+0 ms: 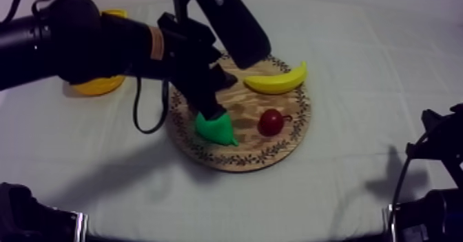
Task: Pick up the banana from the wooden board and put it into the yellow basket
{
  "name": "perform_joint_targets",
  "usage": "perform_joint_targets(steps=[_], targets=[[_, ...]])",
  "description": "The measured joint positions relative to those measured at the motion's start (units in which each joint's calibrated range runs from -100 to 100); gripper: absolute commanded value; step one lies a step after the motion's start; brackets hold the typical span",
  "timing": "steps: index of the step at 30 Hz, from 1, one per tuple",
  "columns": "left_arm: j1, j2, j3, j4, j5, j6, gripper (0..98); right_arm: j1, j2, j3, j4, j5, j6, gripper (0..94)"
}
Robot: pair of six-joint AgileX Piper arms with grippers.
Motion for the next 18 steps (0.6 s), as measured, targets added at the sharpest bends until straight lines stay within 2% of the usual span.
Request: perform_joint_targets(steps=[2, 6, 8, 10, 14, 18], targets=[[-0.75, 0.14, 0.01, 0.21, -1.2, 0.25, 72.8, 0.0, 0.0, 0.0, 0.0, 0.01, 0.0, 0.3], [-2.35, 1.02, -3.57, 4.28, 2.12, -1.49, 71.0, 0.0, 0.0, 0.0, 0.0, 0.01, 0.0, 0.3], [-2.43, 1.5, -4.68, 5.23, 5.55, -2.48, 70.5, 0.0, 0.0, 0.0, 0.0, 0.01, 0.0, 0.3], [-1.9, 1.82, -5.02, 5.27, 7.38, -2.76, 70.4, 0.0, 0.0, 0.0, 0.0, 0.01, 0.0, 0.3], [-1.62, 2.17, -5.38, 2.8, 7.53, -1.32, 70.2, 0.0, 0.0, 0.0, 0.0, 0.01, 0.0, 0.3], [-1.78, 2.81, -5.62, 2.51, 7.66, -0.51, 69.8, 0.0, 0.0, 0.0, 0.0, 0.01, 0.0, 0.3]])
